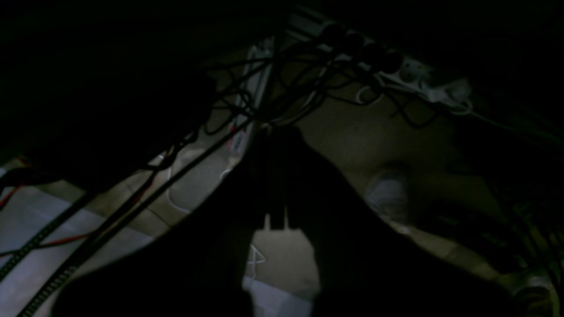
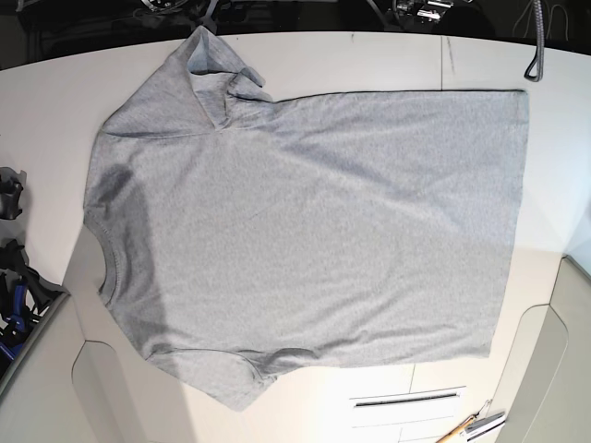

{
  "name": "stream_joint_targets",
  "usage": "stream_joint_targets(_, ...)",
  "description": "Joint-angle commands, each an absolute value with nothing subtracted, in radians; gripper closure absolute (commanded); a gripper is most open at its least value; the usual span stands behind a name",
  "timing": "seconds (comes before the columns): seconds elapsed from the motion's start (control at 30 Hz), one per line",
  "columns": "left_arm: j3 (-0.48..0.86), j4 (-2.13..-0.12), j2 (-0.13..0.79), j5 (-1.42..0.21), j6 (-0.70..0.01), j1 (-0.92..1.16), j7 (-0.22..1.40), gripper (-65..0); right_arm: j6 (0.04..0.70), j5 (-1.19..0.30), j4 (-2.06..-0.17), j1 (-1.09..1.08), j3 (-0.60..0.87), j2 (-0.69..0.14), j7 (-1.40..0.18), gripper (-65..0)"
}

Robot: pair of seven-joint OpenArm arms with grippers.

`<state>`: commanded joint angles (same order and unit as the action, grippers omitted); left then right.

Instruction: Fold the T-shirt properly

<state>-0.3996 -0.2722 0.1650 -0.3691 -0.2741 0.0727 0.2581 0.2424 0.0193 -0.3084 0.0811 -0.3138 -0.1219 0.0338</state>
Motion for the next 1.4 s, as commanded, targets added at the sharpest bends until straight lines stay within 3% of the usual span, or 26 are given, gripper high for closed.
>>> stream_joint_targets(0.2,-0.400,-0.398,0.186,-0.269,-0.307,0.171,0.233,-9.6,0.247,0.019,-0.314,0.097,-0.314,-0.133,0.034,0.0)
stream_joint_targets(0.87,-0.400,-0.442,0.186,-0.269,-0.307,0.205,0.132,-9.6,0.269,0.019,-0.413,0.131,-0.313,-0.185,0.034,0.0)
stream_joint_targets(1.2,-0.400,-0.442,0.186,-0.257,-0.307,0.205,0.169,-9.6,0.269,0.019,-0.415,0.134,-0.314,-0.186,0.034,0.0)
stream_joint_targets(1.33,-0.400,-0.454,0.187,-0.242,-0.311,0.210,0.278,-9.6,0.270,0.020,-0.429,0.154,-0.314,-0.188,0.034,0.0)
stream_joint_targets(1.4,-0.400,-0.490,0.187,-0.242,-0.344,0.225,0.310,-9.6,0.275,0.019,-0.454,0.179,-0.313,-0.193,0.034,0.0)
